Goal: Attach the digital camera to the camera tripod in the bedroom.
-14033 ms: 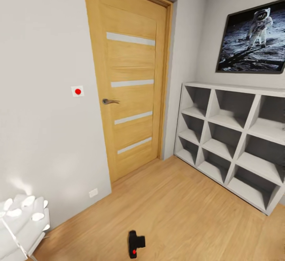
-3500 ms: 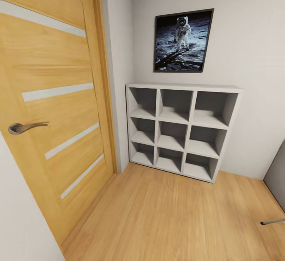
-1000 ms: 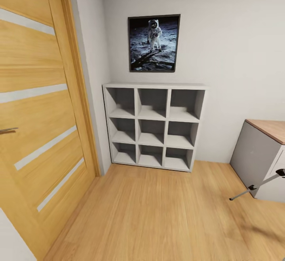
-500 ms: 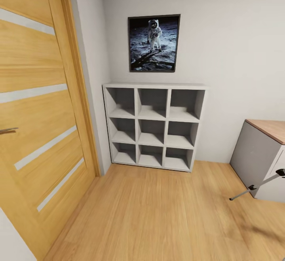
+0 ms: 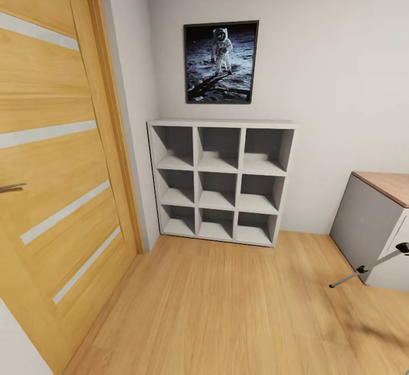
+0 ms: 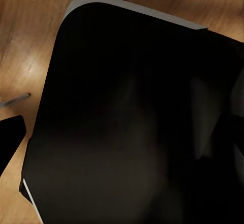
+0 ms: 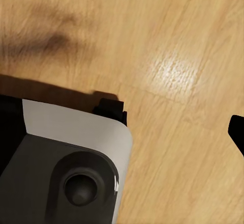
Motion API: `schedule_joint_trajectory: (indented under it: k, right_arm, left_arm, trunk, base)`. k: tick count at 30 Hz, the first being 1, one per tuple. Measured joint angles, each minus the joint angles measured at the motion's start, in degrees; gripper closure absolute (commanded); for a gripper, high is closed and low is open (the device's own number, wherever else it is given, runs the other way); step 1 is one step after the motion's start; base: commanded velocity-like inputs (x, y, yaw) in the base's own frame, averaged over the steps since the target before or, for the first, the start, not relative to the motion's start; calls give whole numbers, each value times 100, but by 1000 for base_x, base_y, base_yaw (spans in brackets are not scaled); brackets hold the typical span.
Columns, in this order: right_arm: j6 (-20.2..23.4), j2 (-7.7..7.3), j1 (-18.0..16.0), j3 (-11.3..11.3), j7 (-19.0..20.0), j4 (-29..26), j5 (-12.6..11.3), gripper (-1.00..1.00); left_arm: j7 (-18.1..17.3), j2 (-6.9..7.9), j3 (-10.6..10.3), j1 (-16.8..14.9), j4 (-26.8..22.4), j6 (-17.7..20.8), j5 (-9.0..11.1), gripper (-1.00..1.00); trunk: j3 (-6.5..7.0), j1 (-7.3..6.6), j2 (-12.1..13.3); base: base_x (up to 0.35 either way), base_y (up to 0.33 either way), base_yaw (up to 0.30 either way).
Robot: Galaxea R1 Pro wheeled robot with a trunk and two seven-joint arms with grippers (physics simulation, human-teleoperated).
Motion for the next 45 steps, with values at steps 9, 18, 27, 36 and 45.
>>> schedule_joint_trajectory:
  k: [9, 18, 27, 36, 45]
  right_arm:
    - [4, 1, -1, 0, -4, 0, 0, -100]
    - [5, 1, 0, 0, -9, 0, 0, -100]
    - [9, 2, 0, 2, -4, 0, 26, -100]
    - [24, 29, -1, -7, -8, 1, 28, -100]
    - [9, 11, 0, -6, -13, 0, 26, -100]
  left_arm:
    - [0, 0, 2, 0, 0, 0, 0, -100]
    - [0, 0, 2, 0, 0, -2, 6, -100]
    - [3, 2, 7, 0, 0, -2, 19, -100]
    - [30, 5, 15, 0, -1, 3, 36, -100]
    - [39, 1, 20, 0, 5, 4, 50, -100]
  trunk:
    - [0, 0, 0]
    - [0, 0, 0]
    - [0, 0, 0]
    - [0, 0, 0]
    - [0, 0, 0]
  base:
    - [0, 0, 0]
    - [0, 0, 0]
    - [0, 0, 0]
    - [0, 0, 0]
    - [0, 0, 0]
